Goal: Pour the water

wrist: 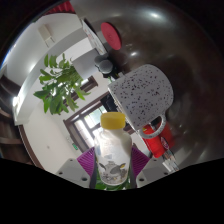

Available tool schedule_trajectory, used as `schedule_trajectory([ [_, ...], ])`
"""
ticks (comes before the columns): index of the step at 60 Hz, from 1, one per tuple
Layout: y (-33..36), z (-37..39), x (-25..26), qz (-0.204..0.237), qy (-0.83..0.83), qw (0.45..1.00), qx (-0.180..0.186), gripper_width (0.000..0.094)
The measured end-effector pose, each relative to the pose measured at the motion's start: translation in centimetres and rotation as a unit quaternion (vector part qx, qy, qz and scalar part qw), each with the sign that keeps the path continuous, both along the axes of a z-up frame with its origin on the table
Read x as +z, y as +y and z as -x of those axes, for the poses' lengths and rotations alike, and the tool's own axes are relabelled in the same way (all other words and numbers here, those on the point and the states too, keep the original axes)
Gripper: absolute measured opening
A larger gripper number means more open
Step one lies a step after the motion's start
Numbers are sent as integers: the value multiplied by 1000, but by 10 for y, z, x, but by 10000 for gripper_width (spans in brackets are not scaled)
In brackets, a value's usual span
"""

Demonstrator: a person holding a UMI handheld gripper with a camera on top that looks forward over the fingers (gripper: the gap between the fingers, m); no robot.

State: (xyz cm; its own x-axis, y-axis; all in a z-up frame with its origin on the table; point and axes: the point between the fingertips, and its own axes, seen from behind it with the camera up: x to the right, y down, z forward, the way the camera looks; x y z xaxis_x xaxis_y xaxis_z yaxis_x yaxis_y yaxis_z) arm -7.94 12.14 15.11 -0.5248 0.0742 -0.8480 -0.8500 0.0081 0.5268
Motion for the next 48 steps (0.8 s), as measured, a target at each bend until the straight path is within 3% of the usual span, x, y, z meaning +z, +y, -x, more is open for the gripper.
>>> schedule_trajectory([
  [9,-1,13,17,-2,-78,997,14,466],
  [17,-3,25,45,23,-309,950,50,463],
  [27,-11,-29,68,86,-624,776,30,476],
  [39,-13,-126,67,184,-827,532,-3,477],
  [43,-16,-165,52,218,-848,482,-5,479],
  [48,-19,-198,34,254,-851,459,-12,477],
])
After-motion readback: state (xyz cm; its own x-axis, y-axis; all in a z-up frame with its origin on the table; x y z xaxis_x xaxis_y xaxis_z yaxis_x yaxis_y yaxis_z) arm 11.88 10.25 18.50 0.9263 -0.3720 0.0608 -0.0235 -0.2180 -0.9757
